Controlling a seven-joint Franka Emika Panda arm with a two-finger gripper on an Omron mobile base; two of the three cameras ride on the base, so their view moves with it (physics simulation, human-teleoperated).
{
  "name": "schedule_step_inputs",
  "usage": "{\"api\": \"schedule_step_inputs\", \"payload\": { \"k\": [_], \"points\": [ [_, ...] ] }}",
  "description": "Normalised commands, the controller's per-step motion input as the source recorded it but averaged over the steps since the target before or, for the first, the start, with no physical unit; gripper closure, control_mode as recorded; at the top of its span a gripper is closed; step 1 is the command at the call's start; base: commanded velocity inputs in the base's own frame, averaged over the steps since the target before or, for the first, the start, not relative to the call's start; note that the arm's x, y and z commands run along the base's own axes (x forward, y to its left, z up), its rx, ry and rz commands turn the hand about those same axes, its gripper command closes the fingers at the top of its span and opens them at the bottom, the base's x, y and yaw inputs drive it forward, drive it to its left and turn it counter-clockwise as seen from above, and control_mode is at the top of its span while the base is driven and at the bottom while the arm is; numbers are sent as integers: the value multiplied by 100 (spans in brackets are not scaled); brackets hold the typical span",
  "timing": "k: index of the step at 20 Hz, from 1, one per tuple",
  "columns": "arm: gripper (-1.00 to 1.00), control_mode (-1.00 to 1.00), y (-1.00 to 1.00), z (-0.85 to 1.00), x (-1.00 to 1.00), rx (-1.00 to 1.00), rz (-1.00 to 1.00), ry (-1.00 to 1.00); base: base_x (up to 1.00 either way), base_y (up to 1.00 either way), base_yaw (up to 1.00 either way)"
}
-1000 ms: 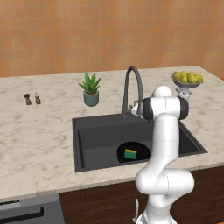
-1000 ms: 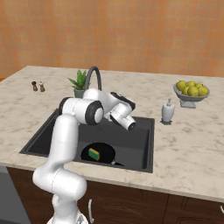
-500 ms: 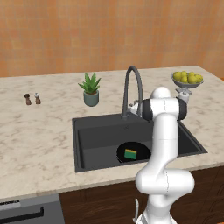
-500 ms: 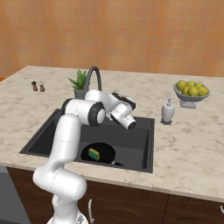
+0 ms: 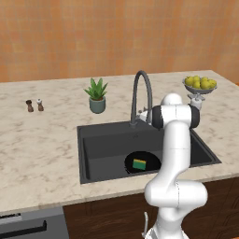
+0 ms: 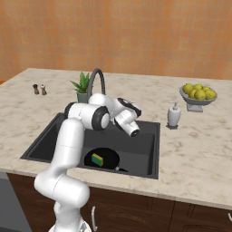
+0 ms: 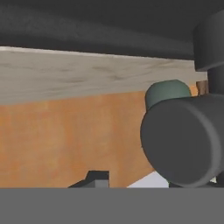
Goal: Pick the pan and sponge and place them into the sink. Then turn on the water.
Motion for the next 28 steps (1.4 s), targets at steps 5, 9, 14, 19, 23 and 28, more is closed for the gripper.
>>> {"api": "schedule_step_inputs", "payload": {
  "k": [5, 9, 14, 19, 23, 28],
  "points": [
    [100, -100, -100, -3, 20, 9, -10, 7, 0, 0, 0],
    [100, -100, -100, -16, 26, 0, -18, 18, 0, 0, 0],
    [100, -100, -100, -18, 21, 0, -17, 20, 0, 0, 0],
    [100, -100, -100, -3, 16, 2, -12, 19, 0, 0, 0],
    [100, -100, -100, 86, 2, 45, -2, 2, 0, 0, 0],
    [100, -100, -97, 100, -1, 52, 0, -4, 0, 0, 0]
  ]
}}
